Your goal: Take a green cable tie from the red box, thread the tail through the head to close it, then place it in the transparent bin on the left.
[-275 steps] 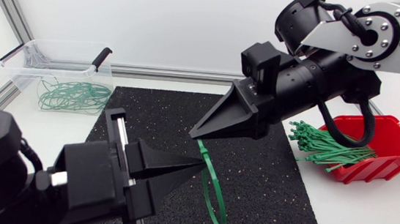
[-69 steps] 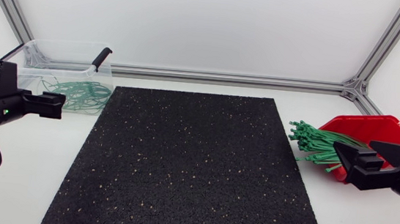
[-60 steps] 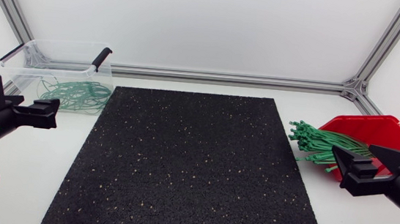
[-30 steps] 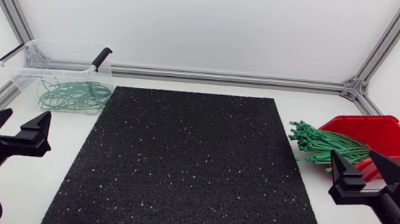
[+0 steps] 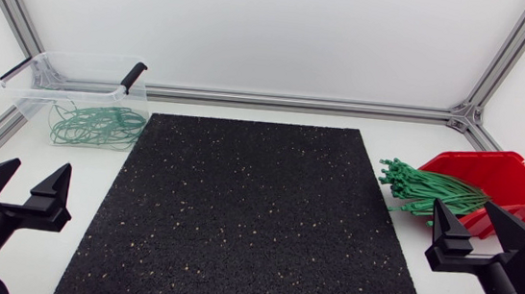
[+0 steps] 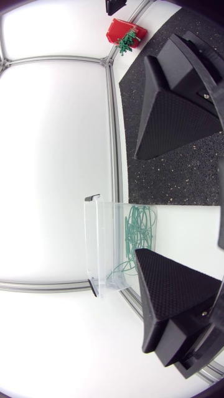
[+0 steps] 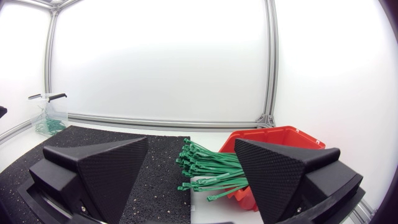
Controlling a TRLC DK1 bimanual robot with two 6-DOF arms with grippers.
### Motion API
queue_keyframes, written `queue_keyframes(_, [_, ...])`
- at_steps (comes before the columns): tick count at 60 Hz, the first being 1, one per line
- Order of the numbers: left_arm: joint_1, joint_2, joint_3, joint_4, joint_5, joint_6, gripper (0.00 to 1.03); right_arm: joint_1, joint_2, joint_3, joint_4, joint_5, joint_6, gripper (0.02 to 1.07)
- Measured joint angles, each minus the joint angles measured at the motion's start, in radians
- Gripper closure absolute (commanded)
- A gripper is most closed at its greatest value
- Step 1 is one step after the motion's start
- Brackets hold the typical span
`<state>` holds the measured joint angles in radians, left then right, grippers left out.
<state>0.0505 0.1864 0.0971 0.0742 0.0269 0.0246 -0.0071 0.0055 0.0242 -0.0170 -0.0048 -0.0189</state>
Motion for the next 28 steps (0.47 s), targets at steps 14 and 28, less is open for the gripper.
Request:
queue_keyframes(14, [-0.030,-0.117,-0.053,-0.053,-0.011,-0.003,0.05,0.000,0.000,0.000,0.000,0.002,0.000,0.06])
queue_keyframes(28, [-0.045,-0.180,-0.055,-0.063,-0.019,-0.003,0.04,0.000,0.000,0.000,0.000,0.002,0.000,0.06])
